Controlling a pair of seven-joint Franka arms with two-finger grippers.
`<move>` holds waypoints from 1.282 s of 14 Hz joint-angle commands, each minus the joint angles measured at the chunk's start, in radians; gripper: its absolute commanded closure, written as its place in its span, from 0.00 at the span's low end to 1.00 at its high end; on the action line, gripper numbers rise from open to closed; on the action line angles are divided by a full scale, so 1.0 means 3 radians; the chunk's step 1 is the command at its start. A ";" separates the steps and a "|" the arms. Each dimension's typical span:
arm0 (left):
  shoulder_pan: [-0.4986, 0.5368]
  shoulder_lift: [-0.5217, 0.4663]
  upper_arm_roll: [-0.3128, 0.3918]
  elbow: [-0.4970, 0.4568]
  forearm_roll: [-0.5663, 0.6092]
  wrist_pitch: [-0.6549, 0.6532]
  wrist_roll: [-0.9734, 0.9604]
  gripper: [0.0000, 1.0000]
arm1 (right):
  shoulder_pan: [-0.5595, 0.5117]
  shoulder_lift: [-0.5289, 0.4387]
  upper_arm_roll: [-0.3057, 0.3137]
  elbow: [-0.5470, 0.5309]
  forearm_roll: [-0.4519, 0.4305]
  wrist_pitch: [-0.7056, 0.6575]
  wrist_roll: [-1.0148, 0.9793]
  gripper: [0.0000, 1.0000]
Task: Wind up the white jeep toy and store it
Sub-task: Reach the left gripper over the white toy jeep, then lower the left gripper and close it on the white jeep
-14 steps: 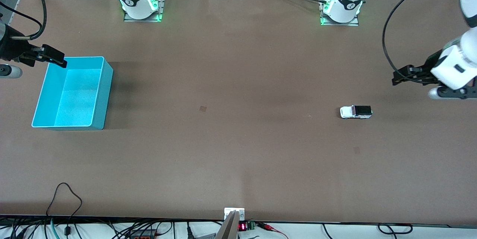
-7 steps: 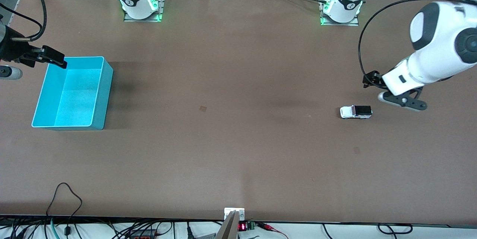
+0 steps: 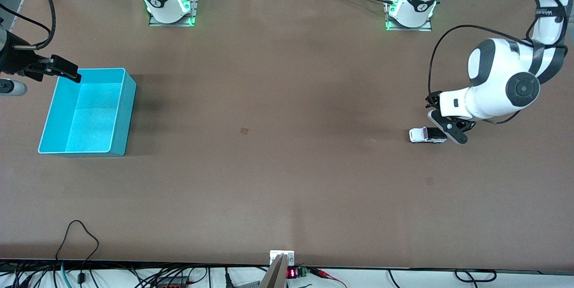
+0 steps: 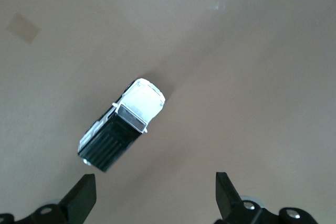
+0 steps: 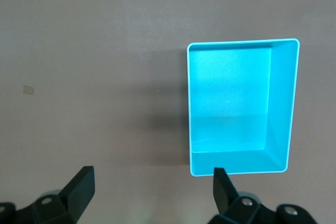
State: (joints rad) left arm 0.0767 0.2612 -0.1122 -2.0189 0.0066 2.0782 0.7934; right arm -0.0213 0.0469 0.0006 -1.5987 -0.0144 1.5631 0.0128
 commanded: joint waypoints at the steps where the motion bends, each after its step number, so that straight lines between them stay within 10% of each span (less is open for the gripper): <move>1: 0.0123 0.0182 -0.0056 0.0031 0.0268 0.0246 0.0646 0.00 | -0.0006 0.0028 -0.0012 0.0062 0.0058 -0.0010 -0.0048 0.00; 18: 0.0271 0.0602 -0.0122 -0.0107 0.0387 0.0926 0.2176 0.00 | -0.0006 0.0033 -0.0017 0.0062 0.0063 -0.0005 -0.0048 0.00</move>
State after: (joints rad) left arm 0.1448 0.4449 -0.1360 -2.0286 0.1019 2.3255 1.3932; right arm -0.0216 0.0479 -0.0010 -1.5986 -0.0126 1.5646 0.0128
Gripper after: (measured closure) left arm 0.000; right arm 0.000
